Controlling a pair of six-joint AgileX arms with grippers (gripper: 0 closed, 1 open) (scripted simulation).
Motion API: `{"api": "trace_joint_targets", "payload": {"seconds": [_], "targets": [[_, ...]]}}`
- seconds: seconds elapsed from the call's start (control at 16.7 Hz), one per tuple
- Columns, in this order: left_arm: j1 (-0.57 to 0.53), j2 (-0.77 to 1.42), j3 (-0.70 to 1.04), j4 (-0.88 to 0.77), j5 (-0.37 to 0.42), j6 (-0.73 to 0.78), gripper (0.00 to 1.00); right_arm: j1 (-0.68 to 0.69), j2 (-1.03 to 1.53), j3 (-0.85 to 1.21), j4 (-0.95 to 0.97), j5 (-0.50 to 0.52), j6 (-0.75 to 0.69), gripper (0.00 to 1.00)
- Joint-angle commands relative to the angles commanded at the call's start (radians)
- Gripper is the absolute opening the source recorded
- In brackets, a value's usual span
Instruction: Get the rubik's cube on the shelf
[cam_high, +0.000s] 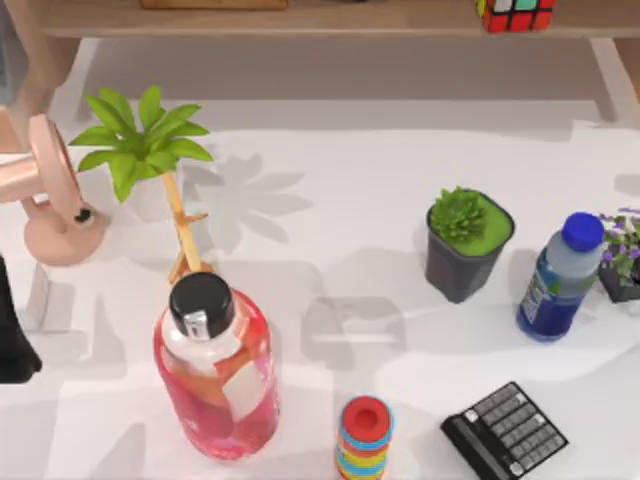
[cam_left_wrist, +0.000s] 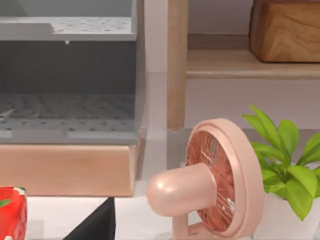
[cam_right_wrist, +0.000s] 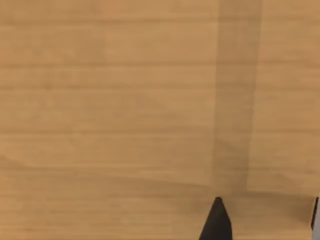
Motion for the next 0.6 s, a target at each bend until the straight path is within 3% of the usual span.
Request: {"api": "trace_joint_targets", "payload": {"seconds": [0.24,0.6], "targets": [[0.000,0.000,0.000,0.000,0.000,0.000,1.00,0.000,0.000,0.000,0.000,0.000,0.000,0.98],[0.000,0.000,0.000,0.000,0.000,0.000,1.00,0.000,0.000,0.000,0.000,0.000,0.000,1.00]]}}
